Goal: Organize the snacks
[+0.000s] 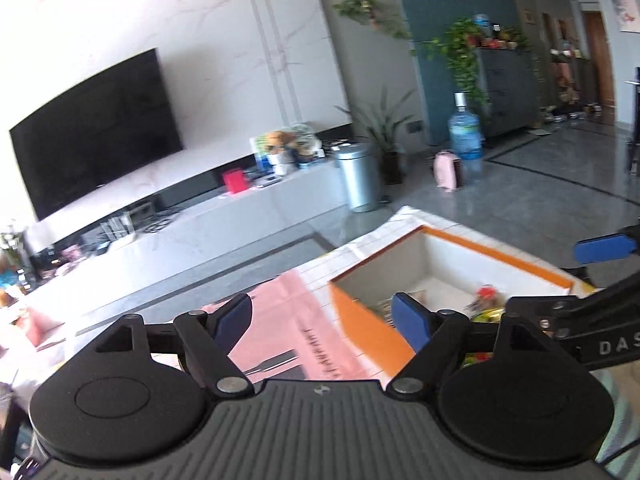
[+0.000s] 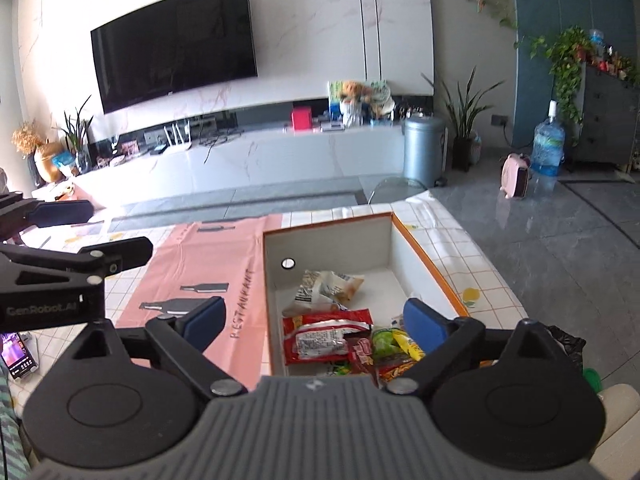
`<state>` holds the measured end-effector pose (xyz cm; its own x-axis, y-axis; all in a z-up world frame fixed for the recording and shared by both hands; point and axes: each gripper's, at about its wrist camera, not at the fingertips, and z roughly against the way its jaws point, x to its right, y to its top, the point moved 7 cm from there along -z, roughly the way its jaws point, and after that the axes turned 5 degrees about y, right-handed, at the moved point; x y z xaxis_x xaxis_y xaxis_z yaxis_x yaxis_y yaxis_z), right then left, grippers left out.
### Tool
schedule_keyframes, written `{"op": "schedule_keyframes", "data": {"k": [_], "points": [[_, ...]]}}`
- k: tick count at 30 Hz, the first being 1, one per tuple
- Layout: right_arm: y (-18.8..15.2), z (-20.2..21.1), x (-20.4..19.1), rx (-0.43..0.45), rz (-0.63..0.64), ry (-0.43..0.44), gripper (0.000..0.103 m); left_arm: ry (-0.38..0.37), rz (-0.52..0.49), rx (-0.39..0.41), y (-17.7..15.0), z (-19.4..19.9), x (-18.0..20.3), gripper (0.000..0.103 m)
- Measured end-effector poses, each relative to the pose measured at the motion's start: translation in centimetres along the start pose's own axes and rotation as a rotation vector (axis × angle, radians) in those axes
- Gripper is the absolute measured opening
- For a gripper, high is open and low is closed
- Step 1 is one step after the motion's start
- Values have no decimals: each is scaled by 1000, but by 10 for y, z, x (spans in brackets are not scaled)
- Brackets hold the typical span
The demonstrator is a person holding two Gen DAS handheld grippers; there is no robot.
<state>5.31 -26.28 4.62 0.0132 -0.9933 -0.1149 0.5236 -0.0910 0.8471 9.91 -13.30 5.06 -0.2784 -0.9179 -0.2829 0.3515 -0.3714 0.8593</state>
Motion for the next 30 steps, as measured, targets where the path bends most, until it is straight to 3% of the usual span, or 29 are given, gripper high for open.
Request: {"op": "schedule_keyframes", "data": {"k": [3, 8, 20, 30], "points": [[-13, 2, -19, 31, 24, -41, 93, 50, 26, -17, -16, 4, -12, 93], [-34, -3, -36, 5, 40, -61, 93, 111, 80, -20, -38, 8, -28, 93], [-66, -12, -59, -53, 49, -98, 93, 64, 92, -110, -97, 10, -32, 93], [-73, -19, -68, -70, 82, -111, 93, 81, 135, -138, -110, 8, -43, 93]]}}
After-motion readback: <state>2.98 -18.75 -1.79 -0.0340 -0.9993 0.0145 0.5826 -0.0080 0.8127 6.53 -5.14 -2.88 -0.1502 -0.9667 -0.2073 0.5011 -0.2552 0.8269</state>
